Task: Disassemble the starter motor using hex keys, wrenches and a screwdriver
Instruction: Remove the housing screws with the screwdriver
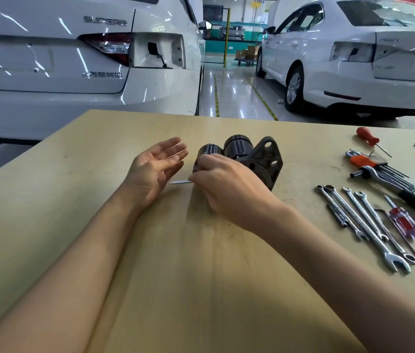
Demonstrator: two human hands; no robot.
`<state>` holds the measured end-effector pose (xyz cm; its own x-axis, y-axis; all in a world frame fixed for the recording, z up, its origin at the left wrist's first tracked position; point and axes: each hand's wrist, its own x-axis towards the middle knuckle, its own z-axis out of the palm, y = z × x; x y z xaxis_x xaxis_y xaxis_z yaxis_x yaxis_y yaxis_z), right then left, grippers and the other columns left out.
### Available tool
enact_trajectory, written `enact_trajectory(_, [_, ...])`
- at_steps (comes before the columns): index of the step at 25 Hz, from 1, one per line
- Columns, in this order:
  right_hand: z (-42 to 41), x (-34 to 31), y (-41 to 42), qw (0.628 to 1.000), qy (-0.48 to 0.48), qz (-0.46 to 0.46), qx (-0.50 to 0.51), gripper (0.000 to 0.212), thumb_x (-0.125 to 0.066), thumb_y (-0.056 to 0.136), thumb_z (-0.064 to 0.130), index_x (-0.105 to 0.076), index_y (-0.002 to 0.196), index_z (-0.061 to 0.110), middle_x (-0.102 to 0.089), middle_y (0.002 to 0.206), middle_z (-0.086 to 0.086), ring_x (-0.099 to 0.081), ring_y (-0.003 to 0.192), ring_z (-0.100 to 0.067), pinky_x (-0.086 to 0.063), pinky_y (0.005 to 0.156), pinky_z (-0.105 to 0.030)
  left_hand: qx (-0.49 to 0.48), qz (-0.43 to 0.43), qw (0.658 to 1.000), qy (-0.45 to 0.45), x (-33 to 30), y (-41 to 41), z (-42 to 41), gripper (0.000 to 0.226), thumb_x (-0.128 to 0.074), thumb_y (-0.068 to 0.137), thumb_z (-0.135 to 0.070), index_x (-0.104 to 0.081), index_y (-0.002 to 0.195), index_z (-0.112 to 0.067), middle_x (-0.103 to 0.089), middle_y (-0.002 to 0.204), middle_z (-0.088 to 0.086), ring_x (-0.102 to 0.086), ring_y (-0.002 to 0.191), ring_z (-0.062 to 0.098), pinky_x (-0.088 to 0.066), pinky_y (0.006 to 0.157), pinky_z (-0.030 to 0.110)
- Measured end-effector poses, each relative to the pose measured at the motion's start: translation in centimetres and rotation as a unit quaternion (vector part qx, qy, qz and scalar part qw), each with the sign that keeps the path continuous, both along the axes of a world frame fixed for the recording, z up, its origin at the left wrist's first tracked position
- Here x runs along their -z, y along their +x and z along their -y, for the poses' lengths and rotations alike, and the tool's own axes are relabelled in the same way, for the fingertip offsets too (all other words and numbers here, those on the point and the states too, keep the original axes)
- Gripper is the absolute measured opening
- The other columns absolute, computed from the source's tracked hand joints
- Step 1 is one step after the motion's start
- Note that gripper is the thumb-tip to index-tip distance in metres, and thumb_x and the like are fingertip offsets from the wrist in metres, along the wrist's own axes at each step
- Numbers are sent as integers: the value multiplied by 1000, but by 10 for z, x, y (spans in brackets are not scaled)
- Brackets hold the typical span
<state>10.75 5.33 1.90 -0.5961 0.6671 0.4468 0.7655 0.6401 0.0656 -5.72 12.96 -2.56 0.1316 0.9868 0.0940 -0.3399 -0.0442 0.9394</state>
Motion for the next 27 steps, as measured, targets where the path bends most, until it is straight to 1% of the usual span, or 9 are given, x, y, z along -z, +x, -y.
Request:
enact_trajectory(1, [5,3,3,998,15,-51,-19,22,-51,92,3,-67,107,8,-56,98,-3,-53,94,-19,-44,78,-30,-12,-1,1000,-2,0,4,0,33,-45,91,12,-61,113,-7,-65,114,13,-63,111,23,-46,103,36])
enact_trajectory(3, [12,5,13,959,23,-279,-31,12,-58,90,4,-66,99,6,-63,90,-4,-58,82,-18,-48,75,-30,-86,-81,992,47,-5,16,4,26,-52,90,7,-67,102,-9,-69,101,6,-66,99,16,-49,99,35])
enact_trajectory(5, [18,2,33,849,-28,-528,-9,7,-59,90,7,-59,93,13,-65,78,4,-61,68,-15,-53,67,-33,-151,-185,958,159,-13,27,16,22,-58,85,0,-70,97,-13,-70,98,0,-64,95,5,-48,93,23])
enact_trajectory(7, [23,1,54,720,-95,-687,27,11,-55,93,4,-53,92,14,-65,71,3,-63,59,-14,-56,62,-30,-117,-278,910,286,-18,40,33,25,-59,78,-10,-70,100,-14,-67,108,1,-59,106,4,-41,95,15])
enact_trajectory(10, [26,6,71,540,-206,-814,57,11,-48,96,-1,-50,89,7,-62,67,-7,-64,56,-17,-56,62,-28,-45,-392,854,339,-16,54,45,36,-71,77,-20,-68,112,-13,-60,121,0,-50,120,13,-35,104,21])
enact_trajectory(12, [25,9,70,463,-252,-848,58,16,-45,98,1,-50,83,6,-60,66,-12,-64,54,-20,-56,58,-28,-58,-417,843,335,-11,60,47,43,-78,77,-22,-66,117,-12,-60,123,-1,-47,123,14,-33,108,26])
enact_trajectory(16, [22,9,66,443,-268,-854,48,20,-41,99,1,-48,80,5,-63,64,-13,-69,58,-24,-58,58,-30,-82,-414,846,327,-9,62,44,44,-78,78,-29,-65,117,-13,-62,121,-3,-46,121,12,-35,108,33])
enact_trajectory(23, [25,12,60,434,-256,-862,49,17,-42,97,-3,-47,83,5,-62,70,-12,-72,68,-29,-60,65,-33,-90,-384,866,308,-8,64,43,37,-74,80,-29,-69,113,-12,-64,118,-3,-47,120,8,-32,105,19])
enact_trajectory(27, [25,13,59,407,-266,-872,64,18,-41,98,-4,-47,84,4,-60,68,-13,-72,66,-28,-58,60,-29,-89,-381,866,310,-8,65,43,35,-72,83,-29,-69,112,-11,-64,118,-3,-48,120,9,-33,106,21])
